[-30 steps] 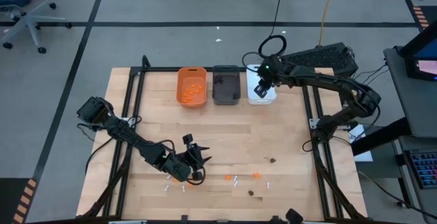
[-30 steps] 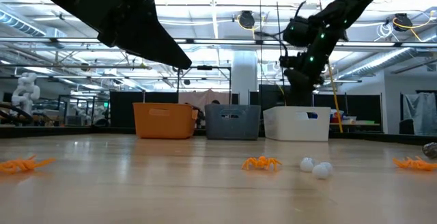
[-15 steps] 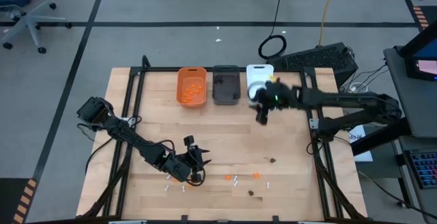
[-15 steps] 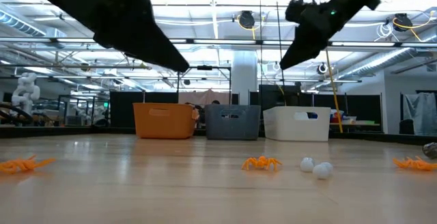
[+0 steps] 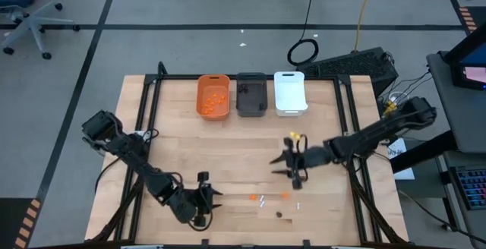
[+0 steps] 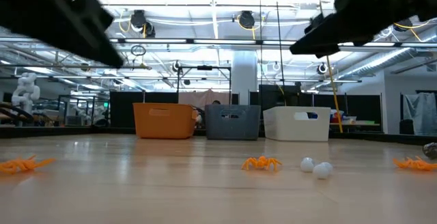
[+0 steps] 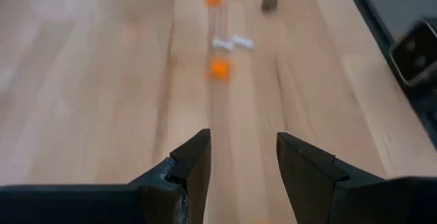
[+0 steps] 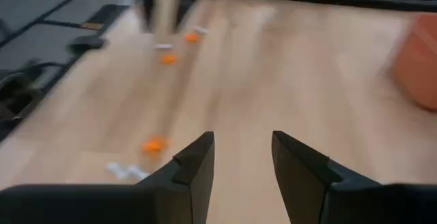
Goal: Sort Halloween decoration
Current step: Put the orange spider toy into the orange bin
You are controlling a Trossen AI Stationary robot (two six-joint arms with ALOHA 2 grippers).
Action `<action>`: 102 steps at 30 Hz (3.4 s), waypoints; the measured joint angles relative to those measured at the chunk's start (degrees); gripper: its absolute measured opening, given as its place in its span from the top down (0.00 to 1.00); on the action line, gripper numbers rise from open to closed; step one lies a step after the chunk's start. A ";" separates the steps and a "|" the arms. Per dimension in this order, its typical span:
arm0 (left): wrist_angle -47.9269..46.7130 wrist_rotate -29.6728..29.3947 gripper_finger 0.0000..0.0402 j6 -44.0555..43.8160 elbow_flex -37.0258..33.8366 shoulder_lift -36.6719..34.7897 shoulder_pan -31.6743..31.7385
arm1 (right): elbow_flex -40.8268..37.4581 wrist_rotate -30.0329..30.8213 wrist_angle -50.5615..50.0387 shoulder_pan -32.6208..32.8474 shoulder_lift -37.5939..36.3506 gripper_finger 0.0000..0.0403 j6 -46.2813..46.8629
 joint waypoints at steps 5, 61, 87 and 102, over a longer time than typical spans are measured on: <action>-8.64 0.81 0.59 -10.24 0.04 0.00 -2.95 | 0.01 2.81 9.69 5.73 7.65 0.67 -1.25; -32.03 3.73 0.98 -32.89 2.45 5.49 -8.31 | 0.22 2.64 32.25 10.85 26.70 0.67 1.08; -29.91 -19.75 1.00 -7.54 2.32 -7.48 -6.78 | 0.22 2.71 32.23 10.79 26.70 0.67 -0.70; -23.93 -25.20 1.00 45.26 2.36 -7.48 -5.95 | 0.22 2.84 32.20 9.05 26.70 0.67 -9.24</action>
